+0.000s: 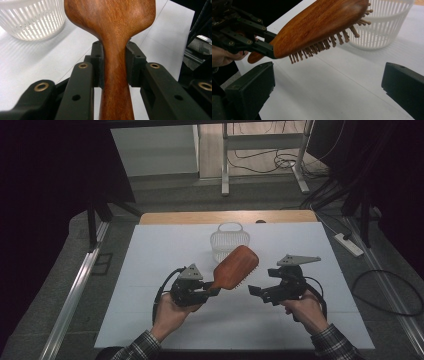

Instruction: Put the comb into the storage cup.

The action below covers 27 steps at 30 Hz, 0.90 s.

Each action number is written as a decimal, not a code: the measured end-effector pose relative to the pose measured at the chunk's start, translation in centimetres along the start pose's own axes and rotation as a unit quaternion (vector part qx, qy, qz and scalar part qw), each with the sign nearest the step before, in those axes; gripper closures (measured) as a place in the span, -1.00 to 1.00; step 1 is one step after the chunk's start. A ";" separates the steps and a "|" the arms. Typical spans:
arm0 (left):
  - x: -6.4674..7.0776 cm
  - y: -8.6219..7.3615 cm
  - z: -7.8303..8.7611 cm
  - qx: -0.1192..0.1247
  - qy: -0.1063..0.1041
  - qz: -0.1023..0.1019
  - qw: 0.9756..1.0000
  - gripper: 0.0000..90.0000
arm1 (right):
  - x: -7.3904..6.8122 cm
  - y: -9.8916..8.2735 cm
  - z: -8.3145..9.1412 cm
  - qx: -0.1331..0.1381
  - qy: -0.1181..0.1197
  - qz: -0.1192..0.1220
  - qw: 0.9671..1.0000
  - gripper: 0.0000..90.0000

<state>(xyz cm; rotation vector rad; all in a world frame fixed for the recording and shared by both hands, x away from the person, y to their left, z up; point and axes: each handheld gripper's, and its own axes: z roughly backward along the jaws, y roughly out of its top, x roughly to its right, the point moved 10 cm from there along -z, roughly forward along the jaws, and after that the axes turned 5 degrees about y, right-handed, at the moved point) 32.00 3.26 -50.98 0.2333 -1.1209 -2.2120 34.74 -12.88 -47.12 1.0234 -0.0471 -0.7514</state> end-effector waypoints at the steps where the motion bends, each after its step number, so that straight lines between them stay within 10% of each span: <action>1: 0.0 0.0 0.0 0.001 0.000 -0.001 1.000 0.58 | 0.0 0.2 -0.2 0.002 0.002 0.000 1.000 -1.00; 27: -0.1 0.6 0.7 0.025 0.007 -0.001 1.000 0.58 | -0.5 3.3 -4.4 0.012 0.024 -0.058 0.998 -1.00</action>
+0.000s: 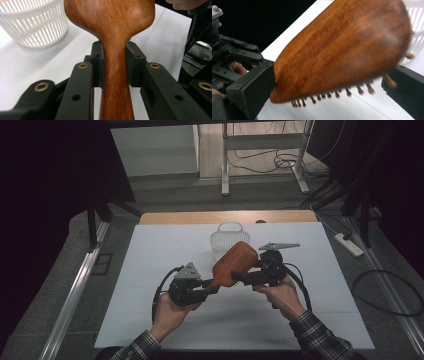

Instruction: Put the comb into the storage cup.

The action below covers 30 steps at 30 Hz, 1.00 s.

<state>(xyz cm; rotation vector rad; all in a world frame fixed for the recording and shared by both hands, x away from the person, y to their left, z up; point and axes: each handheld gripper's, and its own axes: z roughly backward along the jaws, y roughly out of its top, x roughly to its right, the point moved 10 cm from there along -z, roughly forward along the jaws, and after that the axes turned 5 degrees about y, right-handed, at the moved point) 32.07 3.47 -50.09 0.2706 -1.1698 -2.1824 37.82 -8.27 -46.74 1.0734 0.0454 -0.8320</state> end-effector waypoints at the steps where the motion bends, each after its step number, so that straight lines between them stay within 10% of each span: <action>1: 0.0 0.0 0.0 0.001 -0.001 0.000 1.000 0.58 | 0.0 0.1 -0.1 0.002 0.002 -0.004 1.000 -1.00; 12: 0.4 0.2 -0.1 0.009 -0.004 -0.001 1.000 0.58 | -0.4 0.4 -1.1 0.008 0.031 -0.036 0.999 -0.95; 20: 0.6 0.0 -0.6 0.002 -0.007 -0.003 1.000 0.58 | -0.1 1.0 -0.7 0.030 0.041 -0.060 0.997 -0.51; 30: 0.6 -0.7 -1.8 -0.028 -0.007 -0.007 1.000 0.59 | 0.0 1.2 0.0 0.046 0.114 -0.146 0.982 0.06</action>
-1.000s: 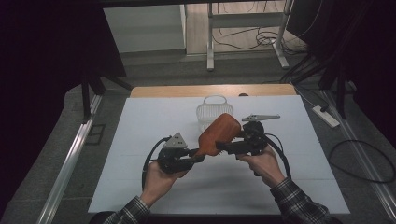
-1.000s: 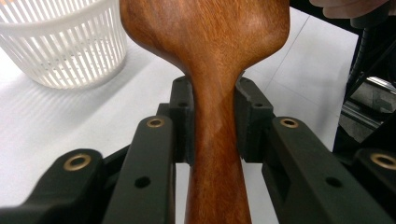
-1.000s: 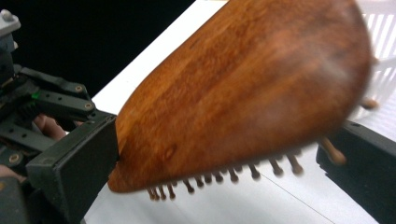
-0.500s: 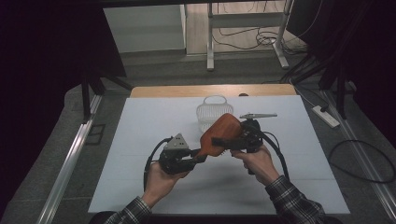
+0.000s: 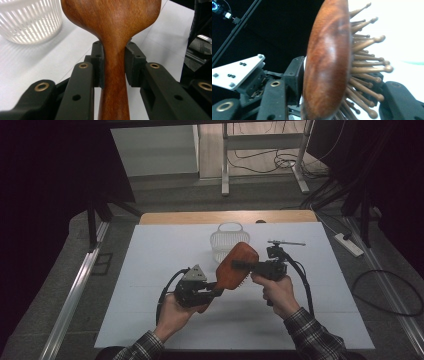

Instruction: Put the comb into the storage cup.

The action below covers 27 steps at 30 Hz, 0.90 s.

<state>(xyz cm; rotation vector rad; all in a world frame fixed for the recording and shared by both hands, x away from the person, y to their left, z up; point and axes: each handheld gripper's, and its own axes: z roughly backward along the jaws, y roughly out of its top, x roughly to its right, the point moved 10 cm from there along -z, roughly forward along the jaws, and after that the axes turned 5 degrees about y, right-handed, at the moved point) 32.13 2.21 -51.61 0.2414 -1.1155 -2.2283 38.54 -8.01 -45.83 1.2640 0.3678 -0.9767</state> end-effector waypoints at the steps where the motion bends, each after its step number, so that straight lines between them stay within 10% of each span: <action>1: 0.0 0.0 -0.1 -0.002 0.000 -0.001 1.000 0.59 | 0.0 0.0 0.0 0.000 -0.002 0.001 1.000 0.08; 13: 0.0 -0.3 -0.5 -0.006 -0.010 0.007 1.000 0.54 | -0.4 -0.3 -0.1 -0.008 0.000 -0.011 1.000 0.25; 27: -0.5 -0.4 -0.3 -0.006 -0.005 0.020 1.000 -0.16 | -0.2 -0.2 -0.1 -0.011 -0.020 0.016 1.000 0.25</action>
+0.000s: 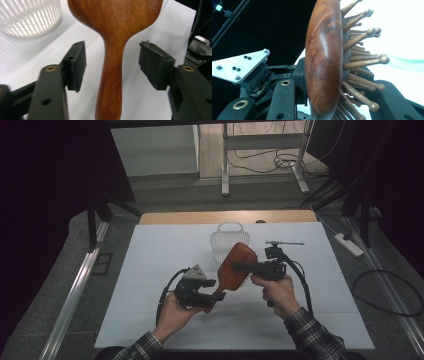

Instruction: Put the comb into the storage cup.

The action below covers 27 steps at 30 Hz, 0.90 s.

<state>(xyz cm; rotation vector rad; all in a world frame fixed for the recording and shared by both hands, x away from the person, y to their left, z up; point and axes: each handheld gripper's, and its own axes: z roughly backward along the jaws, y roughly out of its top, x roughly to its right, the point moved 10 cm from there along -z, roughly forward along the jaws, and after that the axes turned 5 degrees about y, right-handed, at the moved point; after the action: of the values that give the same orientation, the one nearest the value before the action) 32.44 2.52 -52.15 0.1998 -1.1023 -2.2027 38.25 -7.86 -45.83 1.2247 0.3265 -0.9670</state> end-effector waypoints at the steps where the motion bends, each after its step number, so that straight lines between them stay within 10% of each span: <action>1: -0.1 0.0 0.1 0.001 0.002 0.001 1.000 -0.20 | 0.0 0.1 0.1 0.000 -0.001 0.003 1.000 0.25; 27: -2.8 -1.7 2.5 -0.007 0.012 0.036 0.999 -0.90 | 0.0 2.2 1.1 0.015 -0.031 0.047 0.998 0.25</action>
<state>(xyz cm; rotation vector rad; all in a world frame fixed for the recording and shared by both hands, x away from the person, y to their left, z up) 32.72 6.61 -52.32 0.1774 -1.0652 -2.1370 39.65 -8.78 -44.01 1.2251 0.2044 -0.9289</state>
